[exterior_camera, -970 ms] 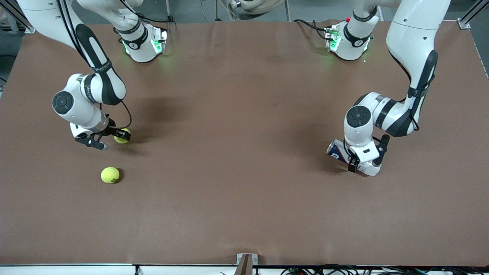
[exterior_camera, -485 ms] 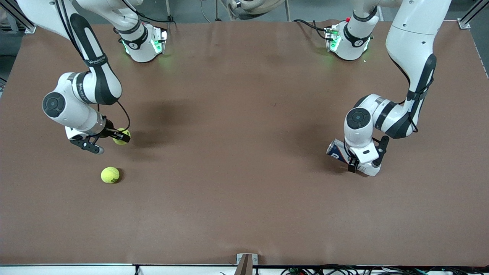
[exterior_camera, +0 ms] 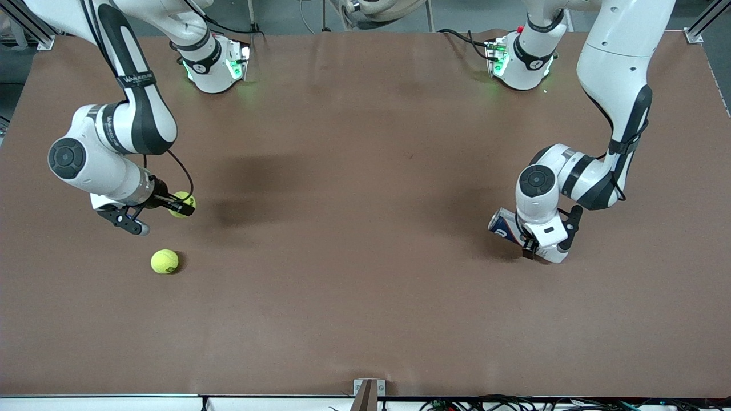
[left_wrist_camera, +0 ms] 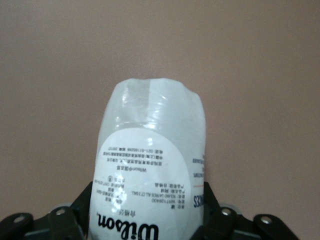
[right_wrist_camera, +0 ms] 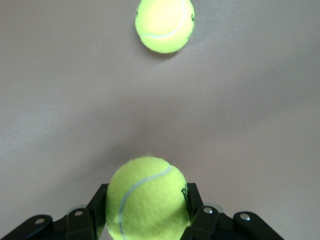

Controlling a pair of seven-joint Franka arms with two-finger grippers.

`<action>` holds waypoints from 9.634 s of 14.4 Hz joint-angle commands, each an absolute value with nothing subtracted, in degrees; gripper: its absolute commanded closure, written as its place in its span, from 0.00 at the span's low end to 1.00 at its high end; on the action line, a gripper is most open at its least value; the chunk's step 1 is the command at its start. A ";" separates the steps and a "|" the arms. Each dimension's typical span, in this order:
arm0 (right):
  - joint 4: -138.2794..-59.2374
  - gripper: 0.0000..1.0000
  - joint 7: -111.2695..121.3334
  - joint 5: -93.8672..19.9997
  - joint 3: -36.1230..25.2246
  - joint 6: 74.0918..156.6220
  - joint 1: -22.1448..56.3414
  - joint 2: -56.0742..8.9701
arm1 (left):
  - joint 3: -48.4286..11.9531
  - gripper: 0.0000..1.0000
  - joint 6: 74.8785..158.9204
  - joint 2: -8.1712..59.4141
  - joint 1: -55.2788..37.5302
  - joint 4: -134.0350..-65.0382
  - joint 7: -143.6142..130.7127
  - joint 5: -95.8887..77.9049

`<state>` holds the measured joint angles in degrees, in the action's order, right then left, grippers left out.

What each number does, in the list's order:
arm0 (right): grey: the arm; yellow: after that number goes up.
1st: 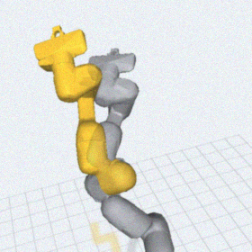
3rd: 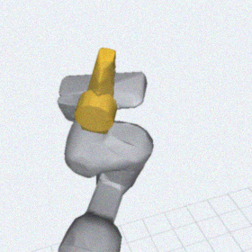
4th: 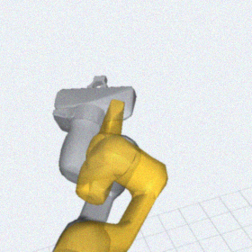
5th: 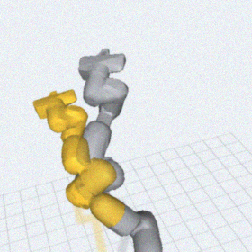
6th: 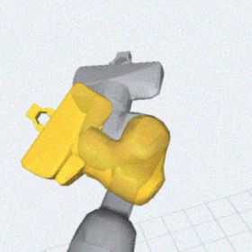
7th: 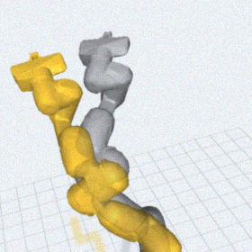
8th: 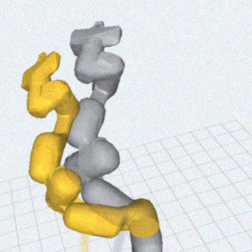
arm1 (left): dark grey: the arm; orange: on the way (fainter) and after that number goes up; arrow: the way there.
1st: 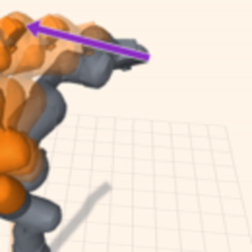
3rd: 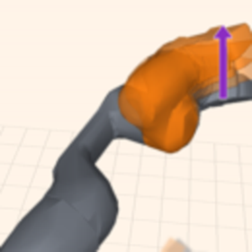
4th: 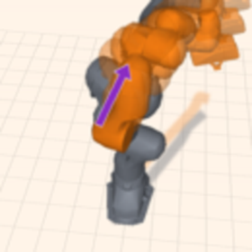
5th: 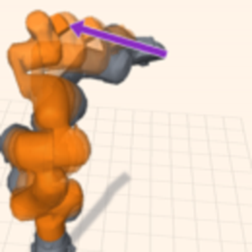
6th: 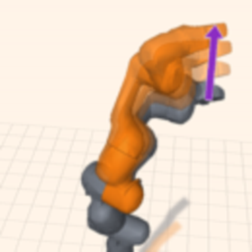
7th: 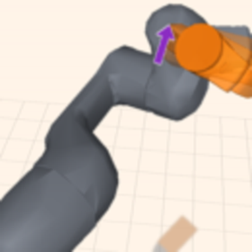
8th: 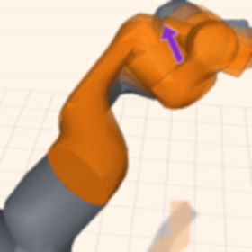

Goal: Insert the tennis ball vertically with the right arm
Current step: 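Grasp the tennis ball with the right gripper while the left gripper grasps the tube, then lift the ball with the right gripper while the left gripper raises the tube, then push the ball into the tube opening with the right gripper and release, then move the right gripper to the second tennis ball and grasp it, then carry the second ball to the tube opening with the right gripper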

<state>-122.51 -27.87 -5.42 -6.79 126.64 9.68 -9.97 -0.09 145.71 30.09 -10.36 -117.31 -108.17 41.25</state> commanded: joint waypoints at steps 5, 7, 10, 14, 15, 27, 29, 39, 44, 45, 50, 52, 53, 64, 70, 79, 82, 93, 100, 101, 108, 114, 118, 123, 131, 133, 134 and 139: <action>-119.54 1.00 -36.64 -10.10 -6.94 121.22 14.06 -6.59 | -0.35 0.38 146.08 30.32 -9.32 -114.70 -110.30 41.14; -116.99 1.00 -38.49 -10.72 -6.94 118.93 14.67 -6.59 | -0.53 0.38 146.07 29.97 -9.67 -114.09 -110.13 38.69; -115.05 1.00 -42.08 -10.81 -6.94 118.48 16.87 -6.68 | -3.76 0.38 145.81 28.74 -9.67 -112.51 -110.04 32.98; -112.86 1.00 -47.10 -12.66 -6.94 118.30 19.16 -6.77 | -9.39 0.38 145.81 28.48 -9.41 -111.53 -109.95 29.80; -112.33 1.00 -48.24 -12.74 -6.86 118.13 19.60 -6.68 | -10.45 0.38 145.81 28.30 -9.32 -111.19 -109.95 29.10; -108.54 1.00 -55.89 -18.27 -6.86 113.99 23.98 -6.50 | -17.05 0.45 145.90 30.67 -12.20 -105.13 -110.04 10.73; -108.46 1.00 -58.00 -22.22 -6.94 114.69 25.22 -6.50 | -17.05 0.46 145.90 31.99 -12.65 -104.07 -109.86 6.53; -107.67 1.00 -71.27 -23.38 -6.94 125.94 36.03 -7.56 | -24.34 0.41 146.34 37.00 -12.92 -97.21 -107.68 -24.05; -101.19 1.00 -78.21 -23.29 -6.94 129.02 38.50 -13.34 | -26.72 0.39 147.92 39.46 -13.09 -97.12 -87.86 -46.87; -98.46 1.00 -79.44 -23.20 -6.94 128.68 38.50 -15.36 | -26.72 0.37 147.92 39.81 -13.10 -97.29 -81.36 -52.50; -92.29 1.00 -82.07 -22.77 -7.03 129.20 39.37 -21.26 | -26.72 0.35 147.83 42.27 -14.85 -98.44 -50.23 -80.81; -89.84 1.00 -83.75 -22.59 -7.12 129.11 40.34 -23.20 | -26.72 0.35 147.48 43.85 -15.55 -98.26 -42.05 -88.73; -89.56 1.00 -84.02 -22.41 -7.12 129.02 40.43 -23.38 | -26.72 0.35 147.22 44.64 -15.56 -98.17 -39.58 -91.38; -91.06 1.00 -88.77 -17.40 -7.21 122.97 44.56 -23.12 | -26.46 0.30 139.31 48.87 -15.21 -95.71 -35.25 -98.88; -91.14 0.98 -88.59 -17.05 -7.47 122.34 44.47 -23.12 | -26.46 0.32 139.22 49.39 -15.03 -95.71 -33.93 -98.88; -91.06 0.81 -88.42 -17.05 -7.65 122.43 44.12 -23.12 | -26.54 0.38 139.04 49.39 -14.85 -95.71 -32.78 -99.05; -90.97 0.00 -88.24 -16.79 -7.82 122.52 44.12 -23.03 | -26.54 0.38 138.69 49.39 -14.85 -95.71 -32.78 -99.05; -91.49 0.00 -67.39 -12.75 -7.82 117.17 32.81 -22.33 | -26.54 0.37 138.08 49.22 -14.85 -95.71 -32.78 -99.84; -100.63 0.00 -29.94 -9.05 -7.82 118.73 13.30 -20.39 | -26.54 0.32 138.08 49.22 -14.85 -95.71 -32.70 -99.93; -100.63 0.00 -25.01 -9.05 -7.74 119.70 10.75 -20.83 | -26.54 0.32 138.08 49.22 -14.85 -95.71 -32.78 -99.93; -100.28 0.00 -11.17 -8.96 -7.73 132.00 3.96 -29.87 | -26.54 0.30 138.08 49.22 -14.77 -95.71 -32.78 -99.93; -100.02 0.00 -11.08 -9.05 -7.73 134.91 3.78 -32.52 | -26.54 0.32 138.08 49.31 -14.68 -95.71 -32.70 -99.93; -100.37 0.00 -7.83 -8.96 -7.73 136.49 2.64 -33.92 | -26.54 0.41 137.29 49.22 -14.50 -95.71 -31.56 -100.02; -103.18 0.00 -5.89 -8.97 -7.73 140.35 2.20 -34.98 | -26.46 0.43 133.78 49.22 -14.24 -95.71 -28.22 -103.18; -104.41 0.00 -5.98 -9.05 -7.65 141.24 2.20 -35.07 | -26.19 0.42 125.60 51.94 -13.36 -95.63 -23.30 -105.03; -104.41 0.07 -5.98 -9.05 -7.65 141.24 2.11 -35.33 | -26.19 0.41 125.51 52.82 -13.36 -94.66 -21.98 -106.08; -104.41 0.21 -5.89 -8.97 -7.65 141.15 2.20 -35.42 | -26.19 0.39 125.51 53.17 -13.36 -94.57 -21.89 -106.08; -103.45 1.00 -6.42 -9.14 -7.56 139.40 2.20 -34.46 | -26.19 0.37 125.51 53.53 -13.36 -94.48 -21.62 -106.08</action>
